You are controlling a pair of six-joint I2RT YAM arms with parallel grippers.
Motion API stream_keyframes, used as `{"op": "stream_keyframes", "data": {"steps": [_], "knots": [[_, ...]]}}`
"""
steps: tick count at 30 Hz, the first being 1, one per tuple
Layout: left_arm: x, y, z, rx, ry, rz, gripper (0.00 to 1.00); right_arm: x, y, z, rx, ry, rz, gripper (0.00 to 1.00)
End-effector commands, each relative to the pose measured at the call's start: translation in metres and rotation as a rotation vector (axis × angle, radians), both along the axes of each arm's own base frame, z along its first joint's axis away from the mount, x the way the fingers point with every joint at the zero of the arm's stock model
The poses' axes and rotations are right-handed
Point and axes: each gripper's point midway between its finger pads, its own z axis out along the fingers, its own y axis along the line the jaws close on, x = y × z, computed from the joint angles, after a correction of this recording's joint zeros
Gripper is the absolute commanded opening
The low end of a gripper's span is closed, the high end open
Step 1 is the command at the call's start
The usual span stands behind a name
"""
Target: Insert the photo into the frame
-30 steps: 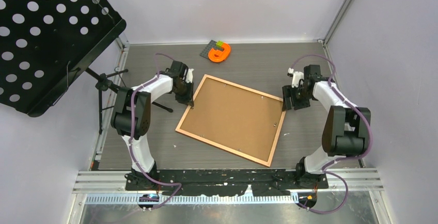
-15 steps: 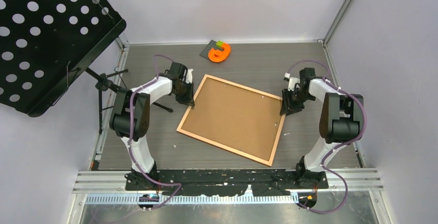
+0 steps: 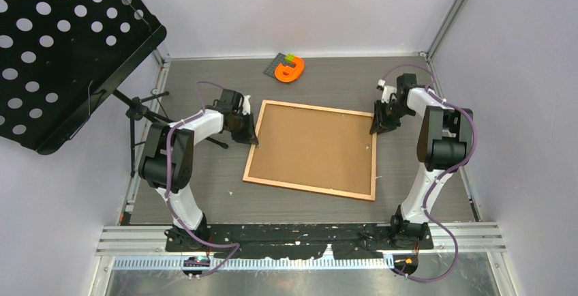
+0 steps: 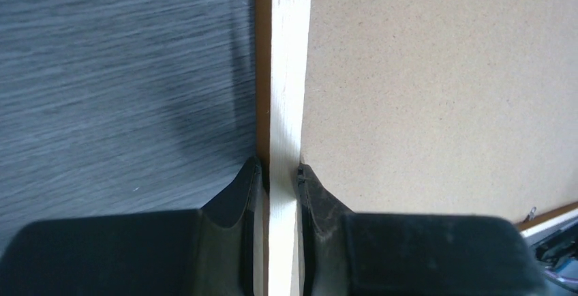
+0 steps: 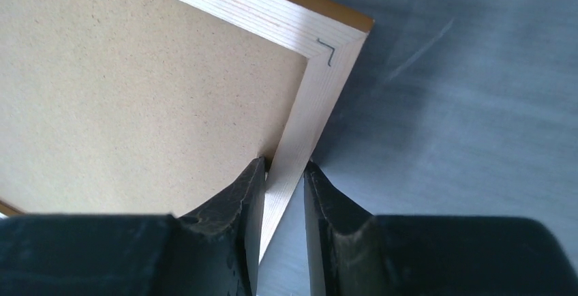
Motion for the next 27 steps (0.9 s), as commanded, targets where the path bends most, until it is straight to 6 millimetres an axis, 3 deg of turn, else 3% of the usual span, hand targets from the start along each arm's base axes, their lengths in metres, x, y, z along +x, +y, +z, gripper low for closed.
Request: {"op": "stream_keyframes", "data": {"steps": [1, 3, 4, 7, 8, 12, 15, 21, 27], "knots": [[-0.050, -0.020, -0.025, -0.120, 0.210, 0.023, 0.00, 0.052, 0.025, 0.010, 0.087, -0.134, 0.085, 0.16], [-0.054, -0.022, -0.027, -0.142, 0.226, 0.045, 0.00, 0.066, 0.028, 0.015, 0.102, -0.150, 0.097, 0.22], [-0.058, -0.023, -0.030, -0.153, 0.239, 0.053, 0.00, 0.070, 0.029, 0.017, 0.106, -0.151, 0.102, 0.30], [-0.063, -0.026, -0.034, -0.176, 0.264, 0.079, 0.11, 0.084, 0.028, 0.024, 0.103, -0.176, 0.113, 0.48], [-0.063, -0.027, -0.034, -0.182, 0.270, 0.084, 0.16, 0.084, 0.027, 0.025, 0.098, -0.179, 0.117, 0.57], [-0.063, -0.028, -0.034, -0.189, 0.280, 0.087, 0.32, 0.073, 0.023, 0.031, 0.067, -0.188, 0.128, 0.71], [-0.062, -0.030, -0.032, -0.199, 0.281, 0.088, 0.39, 0.060, 0.018, 0.038, 0.027, -0.202, 0.133, 0.73], [-0.060, -0.027, -0.031, -0.180, 0.264, 0.094, 0.54, 0.028, 0.008, 0.032, -0.045, -0.172, 0.139, 0.73], [-0.057, -0.025, -0.030, -0.168, 0.242, 0.097, 0.57, 0.010, -0.010, 0.027, -0.123, -0.165, 0.111, 0.76]]}}
